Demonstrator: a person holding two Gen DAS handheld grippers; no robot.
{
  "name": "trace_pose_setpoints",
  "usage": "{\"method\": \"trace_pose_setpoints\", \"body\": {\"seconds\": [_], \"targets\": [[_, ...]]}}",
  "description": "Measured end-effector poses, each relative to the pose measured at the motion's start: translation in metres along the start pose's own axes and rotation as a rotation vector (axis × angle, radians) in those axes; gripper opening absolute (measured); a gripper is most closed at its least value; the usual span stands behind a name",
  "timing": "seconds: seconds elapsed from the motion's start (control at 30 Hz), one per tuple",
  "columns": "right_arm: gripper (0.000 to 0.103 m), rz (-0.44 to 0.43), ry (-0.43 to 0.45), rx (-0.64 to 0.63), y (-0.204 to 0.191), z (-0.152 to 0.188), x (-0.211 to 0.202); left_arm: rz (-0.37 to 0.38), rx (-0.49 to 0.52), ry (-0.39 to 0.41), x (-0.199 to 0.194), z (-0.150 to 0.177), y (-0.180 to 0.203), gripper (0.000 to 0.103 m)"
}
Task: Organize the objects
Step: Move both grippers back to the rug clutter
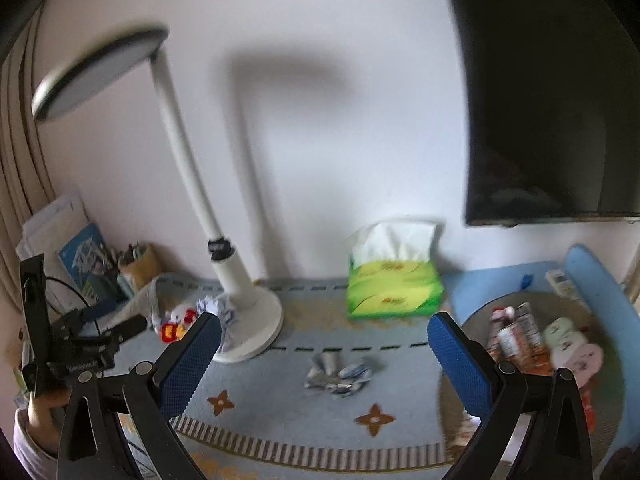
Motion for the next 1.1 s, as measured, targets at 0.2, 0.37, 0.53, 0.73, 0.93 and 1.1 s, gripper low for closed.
{"method": "trace_pose_setpoints", "body": {"seconds": [0.2, 0.37, 0.53, 0.73, 0.93, 1.1], "targets": [[0.103, -0.027, -0.079, -0.026, -0.028, 0.023, 0.039, -0.07, -0.016, -0.017, 0.017, 0.013, -0.039, 0.103], [0.103, -0.022, -0.147, -0.049, -0.036, 0.047, 0.073, -0.117, 0.009, -0.025, 0.036, 0.021, -0.05, 0.103], [0.103, -0.014, -0.201, -0.045, -0.034, 0.066, 0.099, -0.116, -0.007, -0.07, 0.057, 0.031, -0.055, 0.103], [0.103, -0.011, -0.251, -0.039, -0.034, 0.087, 0.125, -0.103, -0.026, -0.119, 0.078, 0.042, -0.063, 0.103], [0.103, 0.037, -0.277, -0.027, -0.028, 0.104, 0.147, -0.087, -0.041, -0.157, 0.098, 0.047, -0.068, 0.103], [0.103, 0.062, -0.341, 0.006, -0.016, 0.128, 0.166, -0.05, -0.093, -0.23, 0.118, 0.05, -0.073, 0.103]]}}
Point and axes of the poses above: each gripper's, at about its wrist camera, not at the fingertips, and x roughly the way its jaws point, y to its right, z to its underside, the point moved 10 cm from there along x, roughly the way its jaws point, and after that the axes turned 11 degrees about -x, right-handed, at the moved point
